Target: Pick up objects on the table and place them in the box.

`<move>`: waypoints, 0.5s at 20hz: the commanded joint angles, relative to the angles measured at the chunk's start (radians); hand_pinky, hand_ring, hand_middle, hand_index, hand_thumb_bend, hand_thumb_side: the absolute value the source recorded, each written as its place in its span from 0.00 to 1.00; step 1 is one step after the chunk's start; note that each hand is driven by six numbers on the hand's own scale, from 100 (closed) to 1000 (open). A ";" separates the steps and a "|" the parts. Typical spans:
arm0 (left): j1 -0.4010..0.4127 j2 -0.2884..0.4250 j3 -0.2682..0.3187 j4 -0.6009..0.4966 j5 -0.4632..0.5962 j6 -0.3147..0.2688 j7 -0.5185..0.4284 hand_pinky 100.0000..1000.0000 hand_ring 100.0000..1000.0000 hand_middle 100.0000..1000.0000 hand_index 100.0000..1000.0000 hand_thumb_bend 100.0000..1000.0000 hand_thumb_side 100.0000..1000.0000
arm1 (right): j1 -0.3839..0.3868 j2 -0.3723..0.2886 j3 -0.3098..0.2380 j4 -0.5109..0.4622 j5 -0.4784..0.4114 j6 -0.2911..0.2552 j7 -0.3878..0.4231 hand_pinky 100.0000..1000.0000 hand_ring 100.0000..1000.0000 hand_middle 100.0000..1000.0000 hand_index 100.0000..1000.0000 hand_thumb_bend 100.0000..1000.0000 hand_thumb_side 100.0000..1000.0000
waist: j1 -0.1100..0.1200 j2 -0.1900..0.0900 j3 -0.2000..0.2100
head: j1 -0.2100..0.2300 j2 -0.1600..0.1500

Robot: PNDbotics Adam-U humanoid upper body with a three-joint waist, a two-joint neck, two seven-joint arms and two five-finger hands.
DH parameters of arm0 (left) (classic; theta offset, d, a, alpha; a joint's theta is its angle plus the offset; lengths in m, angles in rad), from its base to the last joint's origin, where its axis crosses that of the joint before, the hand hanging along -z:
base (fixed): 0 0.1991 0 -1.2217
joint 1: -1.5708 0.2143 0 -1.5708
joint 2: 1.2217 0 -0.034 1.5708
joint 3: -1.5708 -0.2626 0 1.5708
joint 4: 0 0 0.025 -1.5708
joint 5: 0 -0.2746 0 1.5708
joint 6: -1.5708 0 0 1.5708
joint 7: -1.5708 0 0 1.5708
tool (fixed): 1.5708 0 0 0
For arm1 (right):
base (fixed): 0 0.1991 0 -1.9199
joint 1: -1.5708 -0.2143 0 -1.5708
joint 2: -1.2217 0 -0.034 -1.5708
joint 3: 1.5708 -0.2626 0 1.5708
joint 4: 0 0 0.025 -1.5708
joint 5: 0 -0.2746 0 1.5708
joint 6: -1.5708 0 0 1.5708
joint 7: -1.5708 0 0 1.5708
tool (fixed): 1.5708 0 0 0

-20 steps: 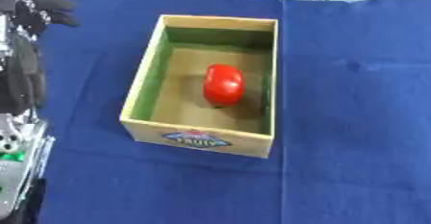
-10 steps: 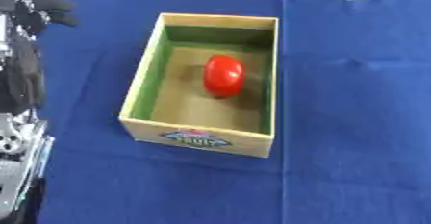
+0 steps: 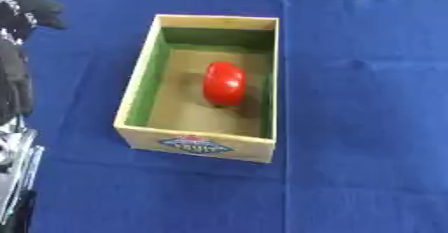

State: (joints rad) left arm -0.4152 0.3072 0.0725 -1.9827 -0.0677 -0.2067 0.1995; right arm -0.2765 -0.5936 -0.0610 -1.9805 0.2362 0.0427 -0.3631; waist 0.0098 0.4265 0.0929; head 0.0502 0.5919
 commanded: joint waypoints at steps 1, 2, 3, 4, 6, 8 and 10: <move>-0.014 0.017 0.008 -0.017 -0.002 -0.002 0.001 0.47 0.55 0.63 0.88 0.01 0.97 | -0.004 -0.012 -0.010 -0.019 0.005 -0.002 -0.006 0.82 0.86 0.88 0.85 0.00 1.00 | -0.002 -0.021 0.002 | -0.042 -0.003; -0.014 0.017 0.008 -0.017 -0.002 -0.003 0.001 0.47 0.55 0.63 0.88 0.01 0.97 | -0.004 -0.012 -0.010 -0.019 0.005 -0.003 -0.007 0.82 0.86 0.88 0.85 0.00 1.00 | -0.002 -0.021 0.002 | -0.052 -0.004; -0.014 0.017 0.008 -0.017 -0.002 -0.003 0.000 0.47 0.55 0.63 0.88 0.01 0.97 | -0.004 -0.011 -0.011 -0.019 0.005 -0.003 -0.008 0.82 0.86 0.88 0.85 0.00 1.00 | -0.002 -0.022 0.002 | -0.058 -0.006; -0.014 0.017 0.008 -0.017 -0.002 -0.003 0.000 0.47 0.55 0.63 0.88 0.01 0.97 | -0.004 -0.010 -0.012 -0.019 0.004 -0.003 -0.009 0.82 0.86 0.88 0.85 0.00 1.00 | -0.003 -0.023 0.001 | -0.063 -0.007; -0.014 0.017 0.008 -0.017 -0.002 -0.003 0.000 0.47 0.55 0.63 0.88 0.01 0.97 | -0.004 -0.009 -0.013 -0.019 0.004 -0.003 -0.011 0.82 0.86 0.88 0.85 0.00 1.00 | -0.003 -0.024 0.001 | -0.067 -0.008; -0.013 0.017 0.008 -0.017 -0.001 -0.003 0.000 0.47 0.55 0.63 0.88 0.01 0.97 | -0.003 -0.008 -0.014 -0.019 0.003 -0.003 -0.013 0.82 0.86 0.88 0.85 0.00 1.00 | -0.003 -0.025 0.001 | -0.068 -0.009; -0.013 0.016 0.008 -0.017 -0.001 -0.003 0.001 0.47 0.55 0.63 0.88 0.01 0.97 | -0.004 -0.007 -0.015 -0.019 0.002 -0.003 -0.014 0.82 0.86 0.88 0.85 0.00 1.00 | -0.004 -0.026 0.000 | -0.068 -0.010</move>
State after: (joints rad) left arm -0.4168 0.3072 0.0725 -1.9827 -0.0677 -0.2069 0.1993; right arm -0.2734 -0.5848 -0.0628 -1.9805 0.2362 0.0409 -0.3728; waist 0.0065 0.4259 0.0937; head -0.0149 0.5915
